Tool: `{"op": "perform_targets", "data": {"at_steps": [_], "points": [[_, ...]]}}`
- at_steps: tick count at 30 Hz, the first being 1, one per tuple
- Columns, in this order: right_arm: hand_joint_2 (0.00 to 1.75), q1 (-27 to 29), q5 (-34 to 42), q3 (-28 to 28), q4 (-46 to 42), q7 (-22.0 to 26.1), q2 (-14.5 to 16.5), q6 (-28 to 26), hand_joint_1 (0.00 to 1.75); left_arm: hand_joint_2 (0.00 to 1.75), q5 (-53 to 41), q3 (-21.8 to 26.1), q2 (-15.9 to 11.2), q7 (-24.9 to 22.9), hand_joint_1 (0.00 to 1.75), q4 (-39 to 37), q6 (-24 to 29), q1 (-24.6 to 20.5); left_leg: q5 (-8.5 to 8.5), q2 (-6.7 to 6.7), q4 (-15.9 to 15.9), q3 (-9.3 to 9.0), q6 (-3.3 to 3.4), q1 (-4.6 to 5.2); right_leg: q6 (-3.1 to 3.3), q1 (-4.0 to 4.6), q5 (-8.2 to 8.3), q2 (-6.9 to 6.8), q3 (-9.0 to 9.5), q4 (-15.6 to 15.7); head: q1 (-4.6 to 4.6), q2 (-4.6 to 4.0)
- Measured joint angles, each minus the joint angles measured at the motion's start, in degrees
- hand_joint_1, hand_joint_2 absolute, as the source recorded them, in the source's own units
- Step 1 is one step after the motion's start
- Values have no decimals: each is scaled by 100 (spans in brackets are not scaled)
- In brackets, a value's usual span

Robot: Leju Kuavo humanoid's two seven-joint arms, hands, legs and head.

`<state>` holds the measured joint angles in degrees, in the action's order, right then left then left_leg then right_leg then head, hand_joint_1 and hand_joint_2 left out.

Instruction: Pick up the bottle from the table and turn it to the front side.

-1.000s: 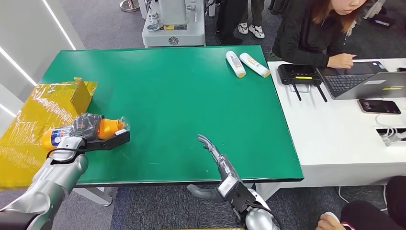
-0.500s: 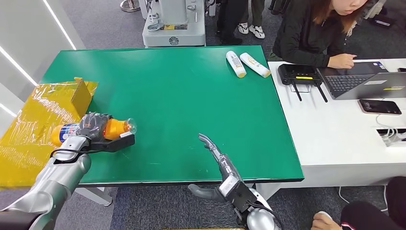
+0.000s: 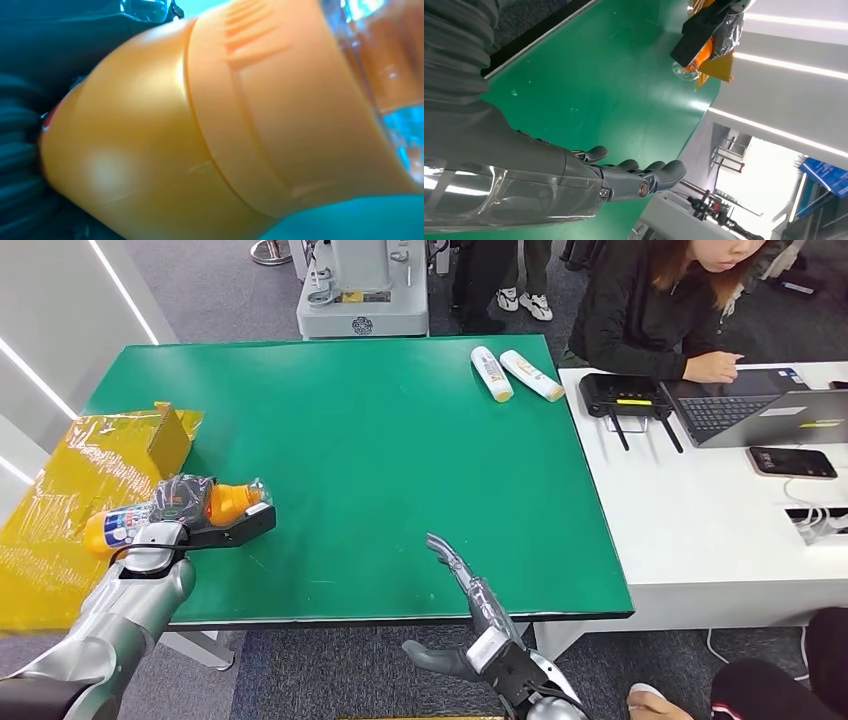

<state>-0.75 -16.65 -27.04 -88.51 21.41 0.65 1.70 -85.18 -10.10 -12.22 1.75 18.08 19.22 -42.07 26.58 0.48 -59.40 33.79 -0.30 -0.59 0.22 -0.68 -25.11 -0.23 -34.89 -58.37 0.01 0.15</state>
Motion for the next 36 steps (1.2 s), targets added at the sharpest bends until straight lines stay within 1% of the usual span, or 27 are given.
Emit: {"op": "perform_targets", "data": {"at_steps": [1, 3, 6, 7, 10, 11, 16, 32, 36], "points": [[175, 16, 0, 9, -13, -1, -2, 1, 0, 175, -16, 0, 0, -61, 142, 0, 1, 1, 0, 0, 0, 0, 0, 0, 0, 0, 0, 0, 0, 0, -1, 0], [175, 43, 0, 19, -37, -3, -9, 2, 0, 175, -77, 0, -2, -332, 135, 0, 8, 2, 0, 2, 0, 0, 0, 0, 0, 0, 0, 1, 0, 0, -1, 0], [175, 81, 0, 21, -58, -3, -25, 7, 0, 175, -144, 0, -16, -665, 121, 0, 16, 4, 0, 0, 0, 0, 0, 1, 0, 0, 1, 0, 0, 0, 0, -2], [175, 88, -1, 22, -60, -3, -29, 9, 0, 175, -158, 0, -25, -697, 114, 0, 16, 7, 0, -2, 0, 1, 0, 1, 0, 0, 0, -2, 1, 0, -1, -2], [175, 94, -2, 22, -60, -1, -37, 17, 0, 175, -215, 0, -44, -795, 76, 0, 16, 22, 0, -2, 0, 1, 0, 1, 0, 0, 0, -3, 1, 0, 0, -1], [175, 96, -2, 22, -60, 0, -38, 19, 0, 175, -235, 0, -47, -846, 68, 0, 15, 26, 0, -1, 0, 1, 0, 1, 0, 0, 0, -2, 0, 0, 0, -1], [175, 99, -1, 22, -60, 1, -43, 20, 0, 175, -291, 0, -55, -1037, 68, 0, 9, 29, 0, -3, 0, 1, 0, 1, 0, 0, 0, -3, 0, 0, 0, -1], [175, 99, -2, 22, -60, 1, -45, 20, 0, 175, -295, 0, -56, -1056, 68, 0, 8, 30, 0, -2, 0, 1, 0, 1, 0, 0, 0, -2, 0, 0, -1, -1], [175, 100, -2, 22, -60, 1, -45, 20, 0, 175, -310, 0, -57, -1056, 0, 0, 11, 30, 0, -2, 0, 1, 0, 1, 0, 0, 0, -2, 1, 0, -1, -2]]}}
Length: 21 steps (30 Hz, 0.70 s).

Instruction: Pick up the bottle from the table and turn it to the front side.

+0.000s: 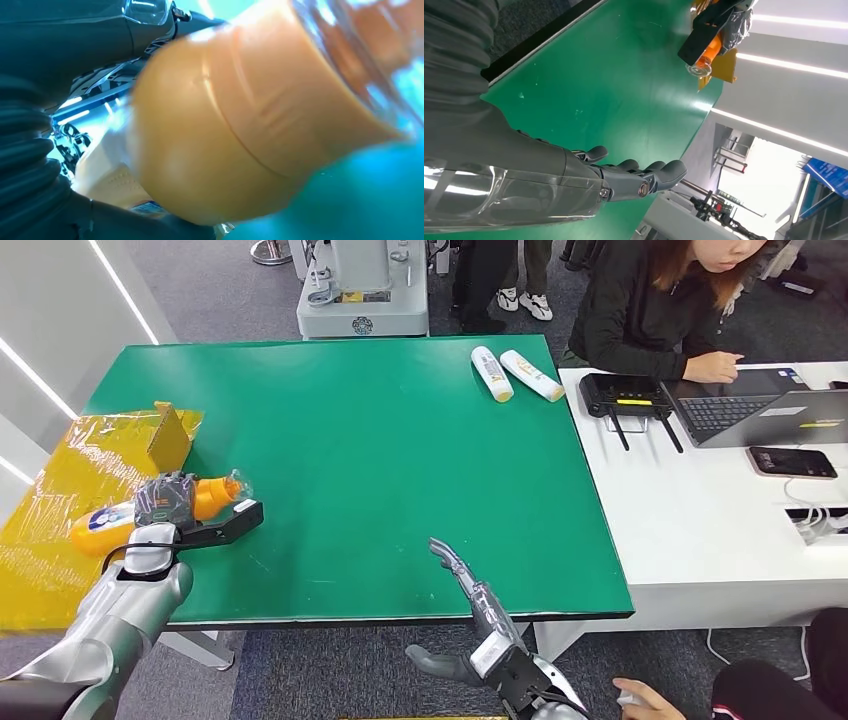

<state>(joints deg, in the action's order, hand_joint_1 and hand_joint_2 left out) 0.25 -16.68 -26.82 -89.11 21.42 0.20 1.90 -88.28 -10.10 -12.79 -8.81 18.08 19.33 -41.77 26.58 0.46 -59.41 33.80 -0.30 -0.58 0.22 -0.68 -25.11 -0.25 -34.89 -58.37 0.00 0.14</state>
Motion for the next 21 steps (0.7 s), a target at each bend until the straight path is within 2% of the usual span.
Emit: {"op": "perform_targets", "data": {"at_steps": [7, 21], "points": [[175, 150, -101, 1, -128, -75, -34, -17, 0, 175, -111, 0, -72, 68, 0, 0, 175, 74, 0, -1, 0, 0, 0, 0, 0, 0, -1, -1, 0, 0, 1, 1], [175, 296, -104, 3, -316, -102, -68, -24, 0, 175, -138, 0, -109, 97, 0, 0, 195, 159, 0, 0, 0, 0, 0, 0, 1, 0, 0, 0, 0, 0, 1, 1]]}}
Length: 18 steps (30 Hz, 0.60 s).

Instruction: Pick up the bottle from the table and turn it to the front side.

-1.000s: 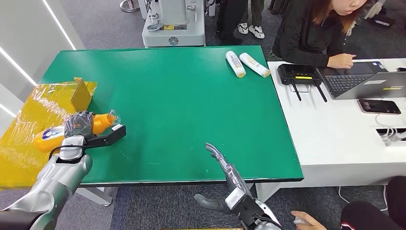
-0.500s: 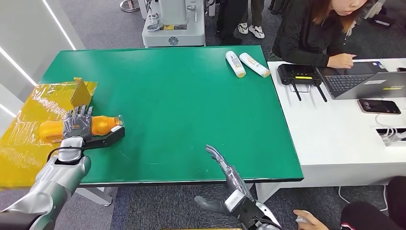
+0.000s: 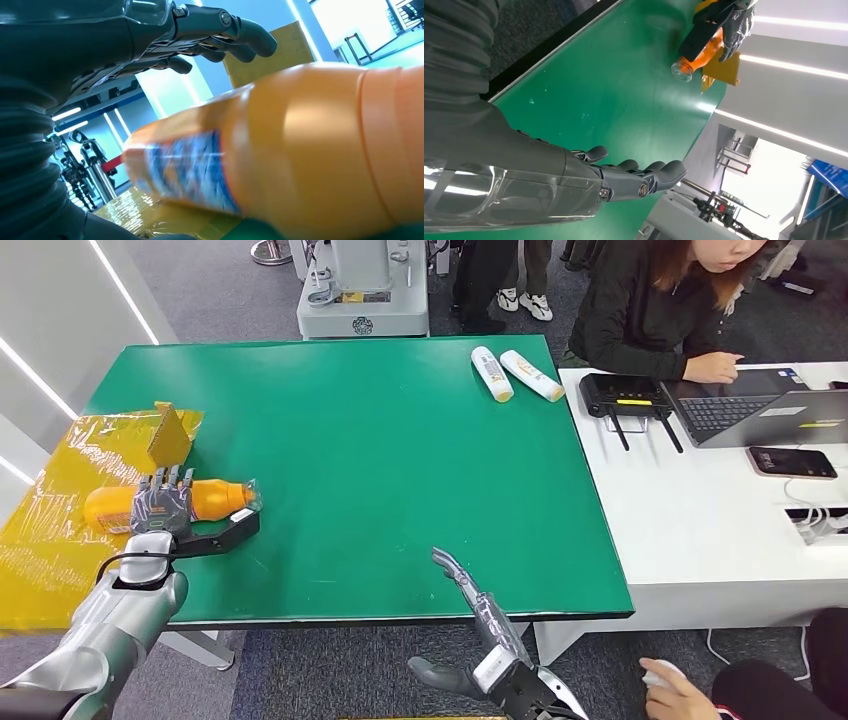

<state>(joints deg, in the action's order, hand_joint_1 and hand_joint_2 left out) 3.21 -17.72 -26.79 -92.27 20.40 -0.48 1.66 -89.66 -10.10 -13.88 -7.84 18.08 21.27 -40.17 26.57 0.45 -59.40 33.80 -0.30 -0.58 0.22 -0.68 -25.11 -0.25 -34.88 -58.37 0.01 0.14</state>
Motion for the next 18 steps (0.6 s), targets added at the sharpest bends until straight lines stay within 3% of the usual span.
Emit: {"op": "perform_targets", "data": {"at_steps": [14, 16, 18], "points": [[175, 217, -227, 19, -196, -146, -1, 32, 0, 175, 203, 105, 24, 168, 0, 2, 274, 84, 0, 1, 0, 0, 0, 0, 0, 0, 0, 1, -1, 1, 0, 0], [175, 234, -275, 28, -225, -187, 14, 45, 0, 175, 371, 193, 73, 531, 0, 32, 510, 90, 0, 0, -1, -1, 0, 1, 0, 0, 0, 0, -3, 2, 1, 0], [175, 234, -297, 66, -260, -255, 51, 80, 0, 175, 813, 354, 216, 1240, 0, 167, 760, 95, -1, -6, -2, -1, 1, 2, 0, 0, 0, -7, -3, 4, 2, 1]]}}
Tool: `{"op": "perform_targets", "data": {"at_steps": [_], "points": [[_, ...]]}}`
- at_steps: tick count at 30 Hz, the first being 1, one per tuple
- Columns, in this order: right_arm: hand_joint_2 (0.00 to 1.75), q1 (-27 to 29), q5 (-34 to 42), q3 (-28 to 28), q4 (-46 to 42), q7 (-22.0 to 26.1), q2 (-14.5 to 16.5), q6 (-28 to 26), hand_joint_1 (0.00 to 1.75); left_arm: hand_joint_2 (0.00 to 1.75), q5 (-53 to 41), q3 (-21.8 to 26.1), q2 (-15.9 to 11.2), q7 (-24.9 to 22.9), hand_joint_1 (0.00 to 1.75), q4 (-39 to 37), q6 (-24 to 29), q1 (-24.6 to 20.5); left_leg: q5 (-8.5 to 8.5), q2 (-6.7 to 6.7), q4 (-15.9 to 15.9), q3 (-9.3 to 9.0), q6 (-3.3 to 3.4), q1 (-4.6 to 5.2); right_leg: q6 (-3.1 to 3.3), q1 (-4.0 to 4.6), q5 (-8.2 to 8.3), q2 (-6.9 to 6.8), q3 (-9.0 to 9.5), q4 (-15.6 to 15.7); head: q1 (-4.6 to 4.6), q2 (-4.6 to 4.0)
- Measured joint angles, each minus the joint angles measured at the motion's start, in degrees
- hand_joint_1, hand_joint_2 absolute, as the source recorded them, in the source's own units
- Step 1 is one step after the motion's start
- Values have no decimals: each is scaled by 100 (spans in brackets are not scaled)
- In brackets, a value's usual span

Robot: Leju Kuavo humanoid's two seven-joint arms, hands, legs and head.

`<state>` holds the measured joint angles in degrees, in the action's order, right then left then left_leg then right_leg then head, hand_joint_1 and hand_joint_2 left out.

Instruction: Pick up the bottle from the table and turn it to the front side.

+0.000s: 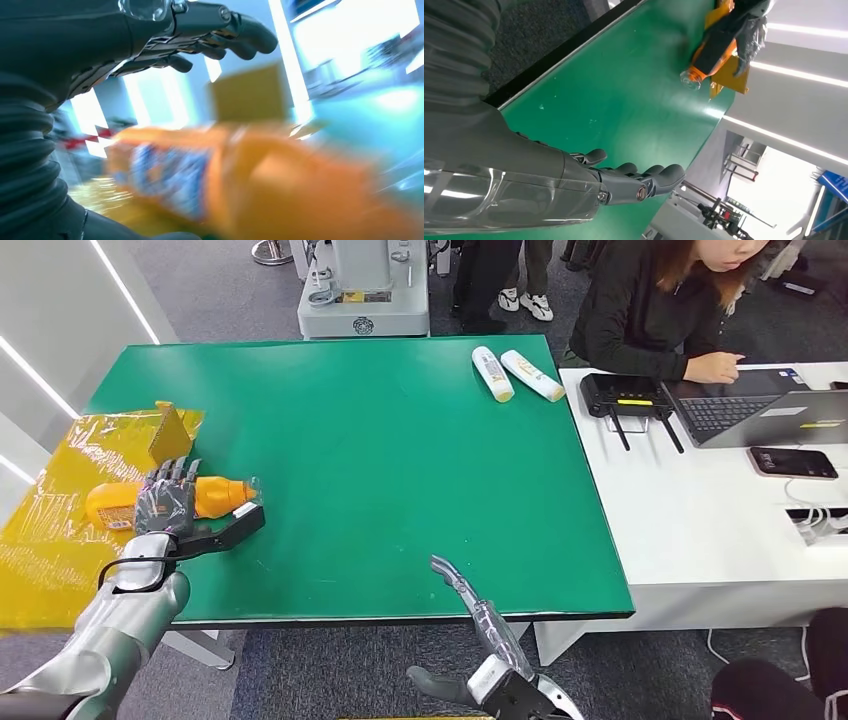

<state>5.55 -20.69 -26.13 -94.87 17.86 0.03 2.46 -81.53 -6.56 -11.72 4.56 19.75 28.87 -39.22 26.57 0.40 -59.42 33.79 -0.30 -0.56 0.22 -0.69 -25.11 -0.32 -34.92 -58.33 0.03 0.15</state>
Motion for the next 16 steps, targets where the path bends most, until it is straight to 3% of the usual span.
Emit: {"op": "perform_targets", "data": {"at_steps": [2, 5, 11, 16], "points": [[175, 0, 12, 66, -28, -45, 49, 41, 0, 175, 605, 214, 256, 761, 0, 335, -39, 35, -1, -11, -1, 1, 2, 1, -1, -1, 0, -13, 7, 2, -1, -1], [175, 15, 37, 168, -36, -51, 120, 74, 0, 175, 1660, 402, 754, 1464, 0, 1316, -724, 278, 0, -12, -1, 2, 4, 4, -3, -3, 2, -16, 14, 5, -3, -1], [175, 114, 183, 251, 26, 42, 168, -76, 0, 175, 3814, 191, 1443, 1672, 0, 3473, -2022, 969, 7, 0, -2, 4, 10, 8, -9, -4, 2, -4, 10, 14, -2, -1], [175, 220, 372, 263, 65, 141, 169, -411, 0, 175, 5069, -300, 1672, 1758, 0, 4746, -2534, 1452, 9, -4, 2, 7, 11, 6, -11, -4, -2, -7, 9, 15, -2, -2]]}}
